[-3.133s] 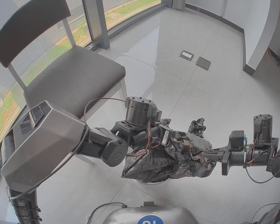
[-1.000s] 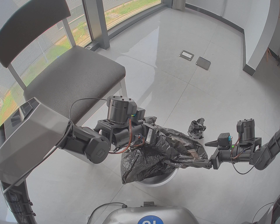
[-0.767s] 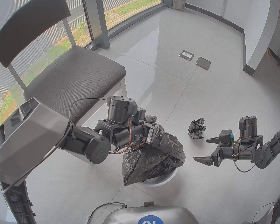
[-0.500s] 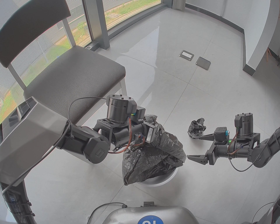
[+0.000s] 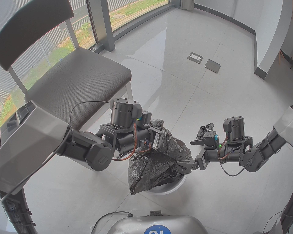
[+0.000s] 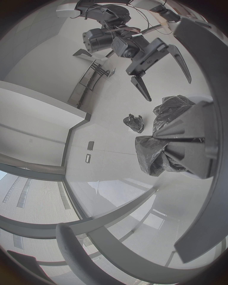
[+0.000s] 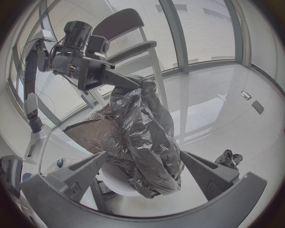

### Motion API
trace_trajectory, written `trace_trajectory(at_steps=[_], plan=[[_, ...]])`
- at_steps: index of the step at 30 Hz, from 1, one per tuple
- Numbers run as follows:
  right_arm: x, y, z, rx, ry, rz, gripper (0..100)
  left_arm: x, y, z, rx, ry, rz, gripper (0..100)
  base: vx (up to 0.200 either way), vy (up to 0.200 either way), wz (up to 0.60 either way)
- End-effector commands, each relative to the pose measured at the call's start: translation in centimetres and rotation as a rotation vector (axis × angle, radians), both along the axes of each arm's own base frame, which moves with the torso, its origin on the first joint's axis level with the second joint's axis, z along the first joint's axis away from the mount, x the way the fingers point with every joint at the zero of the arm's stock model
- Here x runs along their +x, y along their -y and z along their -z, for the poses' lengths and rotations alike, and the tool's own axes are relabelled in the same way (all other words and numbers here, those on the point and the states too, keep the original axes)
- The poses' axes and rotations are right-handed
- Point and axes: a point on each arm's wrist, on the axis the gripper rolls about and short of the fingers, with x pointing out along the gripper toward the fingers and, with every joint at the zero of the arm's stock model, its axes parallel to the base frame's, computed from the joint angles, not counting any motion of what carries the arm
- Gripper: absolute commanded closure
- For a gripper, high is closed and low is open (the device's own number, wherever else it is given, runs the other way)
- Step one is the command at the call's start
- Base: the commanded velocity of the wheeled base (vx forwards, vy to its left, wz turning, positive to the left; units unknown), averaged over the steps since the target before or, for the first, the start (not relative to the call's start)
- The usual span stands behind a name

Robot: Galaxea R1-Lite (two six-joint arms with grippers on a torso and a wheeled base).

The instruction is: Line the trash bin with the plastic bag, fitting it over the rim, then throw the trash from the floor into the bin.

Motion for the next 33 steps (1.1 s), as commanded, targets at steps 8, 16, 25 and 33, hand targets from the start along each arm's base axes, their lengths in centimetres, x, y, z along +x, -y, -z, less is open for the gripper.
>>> trace_trajectory(at_steps=[8,16,25,33], plan=[[1.9,-1.1,1.9,-0.006,-0.02,-0.009,0,0.2,-0.1,1.6,0.034,-0.005,0.029,100,0.0,0.0,0.0],[2.3,-1.7,1.7,0.017,-0.023,-0.007,0,0.5,-0.3,2.3,0.072,0.002,0.036,100,0.0,0.0,0.0],[2.1,-2.3,1.7,0.027,-0.036,-0.017,0,0.5,-0.4,2.1,0.069,0.005,0.034,100,0.0,0.0,0.0],[1.7,-2.7,1.4,0.028,-0.034,-0.024,0,0.5,-0.4,1.9,0.063,0.008,0.033,100,0.0,0.0,0.0]])
